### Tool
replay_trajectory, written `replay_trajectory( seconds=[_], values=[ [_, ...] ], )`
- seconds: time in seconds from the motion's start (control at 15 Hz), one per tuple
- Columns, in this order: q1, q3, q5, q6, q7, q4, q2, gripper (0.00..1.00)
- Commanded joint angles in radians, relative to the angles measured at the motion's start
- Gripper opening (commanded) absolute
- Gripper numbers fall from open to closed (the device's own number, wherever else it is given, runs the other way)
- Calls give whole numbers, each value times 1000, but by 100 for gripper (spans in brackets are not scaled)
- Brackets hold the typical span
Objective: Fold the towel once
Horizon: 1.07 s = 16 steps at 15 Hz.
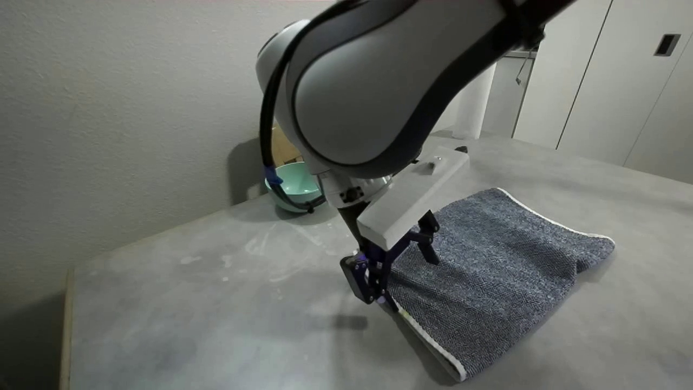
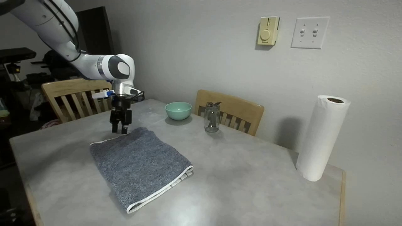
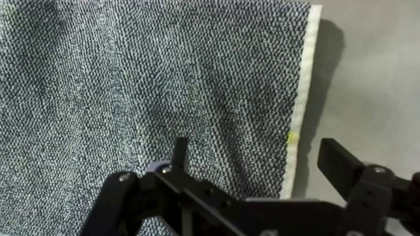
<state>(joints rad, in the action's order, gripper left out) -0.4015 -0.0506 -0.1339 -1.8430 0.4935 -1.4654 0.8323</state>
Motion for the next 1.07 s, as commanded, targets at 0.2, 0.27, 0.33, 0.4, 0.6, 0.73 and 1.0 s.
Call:
replay_trajectory(
  seconds=[0.2, 0.27, 0.33, 0.4, 0.6, 0.73, 1.0],
  values=[
    [-26, 12, -63, 27, -17, 23, -15, 100],
    [-27, 12, -71, 30, -21, 31, -10, 100],
    [-29, 12, -78, 32, -23, 34, -6, 100],
    [-29, 10, -81, 32, -23, 37, -1, 100],
    [-34, 13, -89, 39, -15, 42, 12, 100],
    [-31, 14, -92, 37, -21, 49, 25, 100],
    [-23, 17, -85, 34, -27, 61, 62, 100]
  ],
)
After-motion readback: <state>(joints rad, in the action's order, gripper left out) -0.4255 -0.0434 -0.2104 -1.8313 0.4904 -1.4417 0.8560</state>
